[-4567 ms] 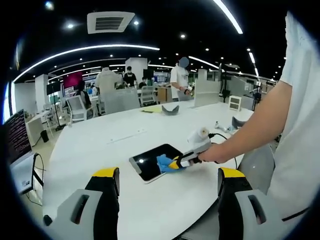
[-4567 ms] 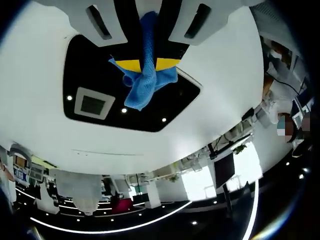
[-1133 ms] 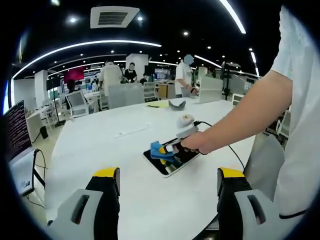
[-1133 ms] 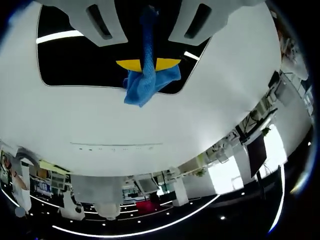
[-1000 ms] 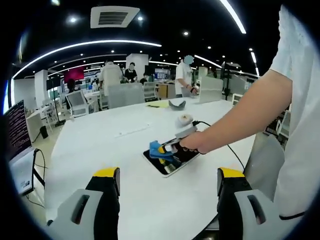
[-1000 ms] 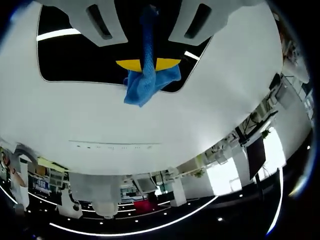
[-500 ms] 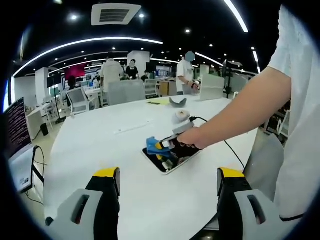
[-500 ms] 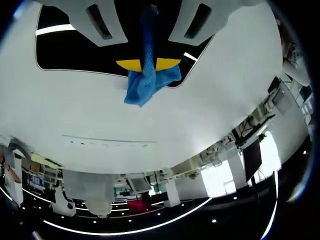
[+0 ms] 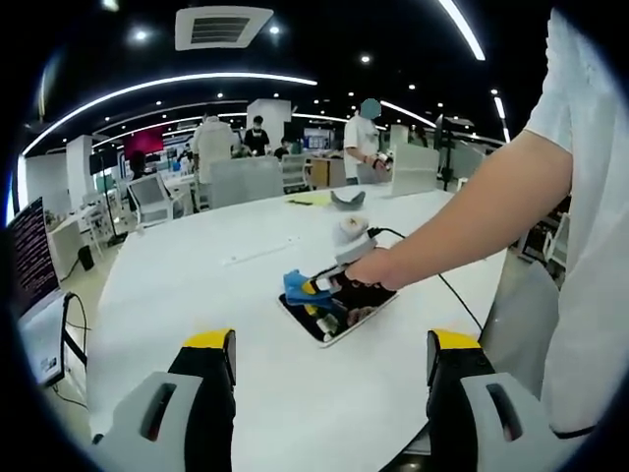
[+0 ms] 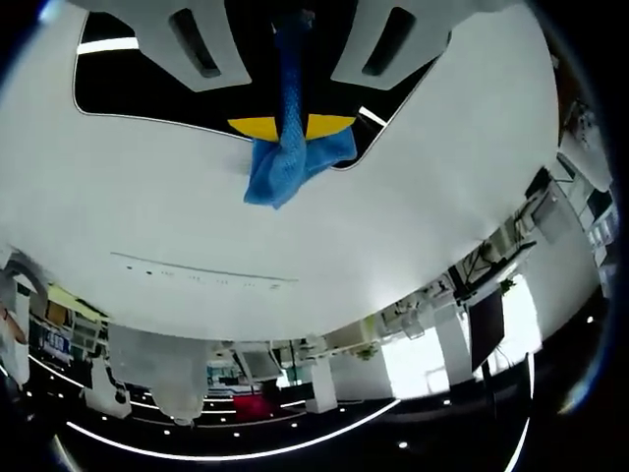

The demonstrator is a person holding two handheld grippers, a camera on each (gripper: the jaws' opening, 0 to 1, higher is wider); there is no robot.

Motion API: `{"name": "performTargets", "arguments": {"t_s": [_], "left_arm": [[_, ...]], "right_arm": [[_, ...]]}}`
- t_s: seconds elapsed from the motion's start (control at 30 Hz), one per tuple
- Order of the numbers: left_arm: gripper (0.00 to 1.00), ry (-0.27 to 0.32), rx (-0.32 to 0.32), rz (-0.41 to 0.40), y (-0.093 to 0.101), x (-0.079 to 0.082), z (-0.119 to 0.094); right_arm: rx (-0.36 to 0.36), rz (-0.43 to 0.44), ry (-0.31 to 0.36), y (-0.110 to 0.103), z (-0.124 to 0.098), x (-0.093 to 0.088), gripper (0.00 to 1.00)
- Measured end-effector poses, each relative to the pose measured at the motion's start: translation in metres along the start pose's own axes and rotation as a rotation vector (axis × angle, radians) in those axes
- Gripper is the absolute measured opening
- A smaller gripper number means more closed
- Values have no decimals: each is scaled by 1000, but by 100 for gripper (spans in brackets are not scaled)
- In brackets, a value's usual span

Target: Wipe the mirror surface with the cleaning cloth until all visible marks leave the cleaned area.

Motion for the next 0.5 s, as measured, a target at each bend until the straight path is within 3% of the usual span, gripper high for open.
{"name": "performTargets", "arguments": {"t_s": [0.5], "left_arm": [[80, -10, -4, -3, 0, -4, 2]], "right_arm": [[-7, -36, 5, -5, -1, 0, 3]]}}
Point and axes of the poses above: the point that each gripper's makers call its tool centre point, and the gripper's own axes: z roughly forward along the fingers, y roughly to its right, x roughly out of its top, the point moved 3 cm from there along -z, roughly backward along the fingers, and after that the axes turned 11 degrees about x, right-handed, at the moved point
